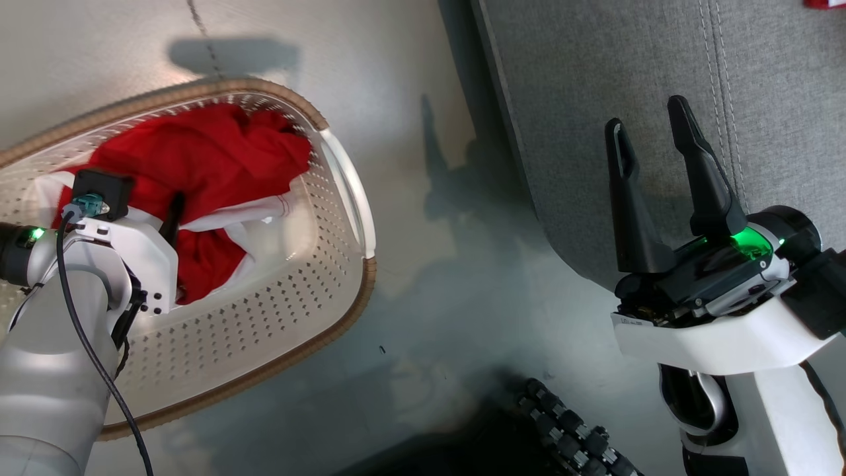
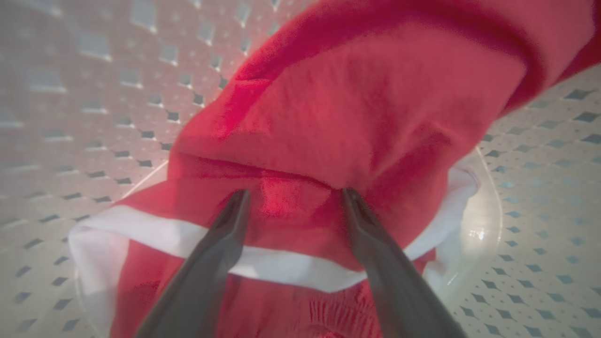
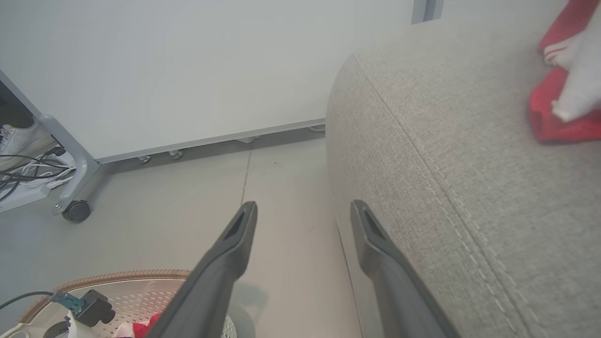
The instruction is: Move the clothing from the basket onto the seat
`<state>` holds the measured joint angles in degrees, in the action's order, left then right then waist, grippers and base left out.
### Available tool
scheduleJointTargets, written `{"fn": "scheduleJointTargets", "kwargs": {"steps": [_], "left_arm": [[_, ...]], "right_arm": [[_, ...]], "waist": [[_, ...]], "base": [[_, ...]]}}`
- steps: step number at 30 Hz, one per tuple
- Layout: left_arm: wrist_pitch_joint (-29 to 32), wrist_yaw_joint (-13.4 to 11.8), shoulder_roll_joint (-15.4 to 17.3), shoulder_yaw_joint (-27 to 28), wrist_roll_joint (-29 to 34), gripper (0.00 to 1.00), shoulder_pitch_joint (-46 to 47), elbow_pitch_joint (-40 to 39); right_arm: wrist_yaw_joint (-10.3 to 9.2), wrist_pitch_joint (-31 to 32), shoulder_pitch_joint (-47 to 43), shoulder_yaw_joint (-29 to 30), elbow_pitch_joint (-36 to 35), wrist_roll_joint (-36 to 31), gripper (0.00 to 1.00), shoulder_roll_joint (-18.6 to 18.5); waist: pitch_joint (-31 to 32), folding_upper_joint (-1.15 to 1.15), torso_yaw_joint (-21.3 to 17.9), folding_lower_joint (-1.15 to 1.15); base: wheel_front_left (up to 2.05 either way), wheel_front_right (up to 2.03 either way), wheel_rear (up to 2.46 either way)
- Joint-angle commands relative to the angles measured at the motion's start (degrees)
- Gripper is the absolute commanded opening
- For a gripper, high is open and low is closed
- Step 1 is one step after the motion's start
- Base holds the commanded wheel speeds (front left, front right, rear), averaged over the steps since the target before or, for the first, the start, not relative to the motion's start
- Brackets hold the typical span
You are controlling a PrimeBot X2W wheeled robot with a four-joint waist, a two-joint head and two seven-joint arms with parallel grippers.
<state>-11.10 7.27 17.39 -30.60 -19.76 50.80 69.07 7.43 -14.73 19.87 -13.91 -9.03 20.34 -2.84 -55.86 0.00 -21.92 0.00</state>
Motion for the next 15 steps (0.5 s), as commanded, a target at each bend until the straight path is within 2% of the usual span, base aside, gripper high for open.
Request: {"fn": "scheduleJointTargets", "kwargs": {"steps": [1, 8, 9, 10, 15], "left_arm": [[0.4, 0.2, 0.5, -0.2, -0.2, 1.0, 1.3, 0.7], [4.0, 0.2, 1.1, -1.1, -0.8, 1.0, 2.7, 3.2], [4.5, 0.2, 1.1, -1.2, -0.9, 0.55, 2.8, 3.4], [4.7, 0.2, 1.3, -1.4, -0.9, 0.0, 2.8, 3.5], [4.2, 0.1, 2.0, -2.1, -0.5, 0.0, 3.5, 3.9]], "right_arm": [[0.11, -0.6, 0.6, -0.4, -0.5, 0.3, 1.0, -0.1], [0.12, -0.6, 0.3, -0.7, -1.8, 1.1, 1.0, -0.1], [0.12, -0.6, 0.2, -0.7, -2.0, 1.1, 1.0, -0.1], [0.12, -0.6, 0.0, -0.7, -2.2, 1.0, 1.0, -0.1], [0.12, -0.6, -0.1, -0.8, -2.5, 0.9, 1.0, -0.1]], "waist": [[-1.2, 0.0, -1.0, 0.0], [-2.1, 0.0, -1.1, 0.0], [-2.1, 0.0, -1.0, 0.0], [-2.1, 0.0, -0.9, 0.0], [-2.0, 0.0, -1.0, 0.0]], "base": [[0.0, 0.0, 0.0], [0.01, 0.01, 0.01], [0.09, 0.09, 0.09], [0.07, 0.07, 0.07], [0.01, 0.01, 0.01]]}}
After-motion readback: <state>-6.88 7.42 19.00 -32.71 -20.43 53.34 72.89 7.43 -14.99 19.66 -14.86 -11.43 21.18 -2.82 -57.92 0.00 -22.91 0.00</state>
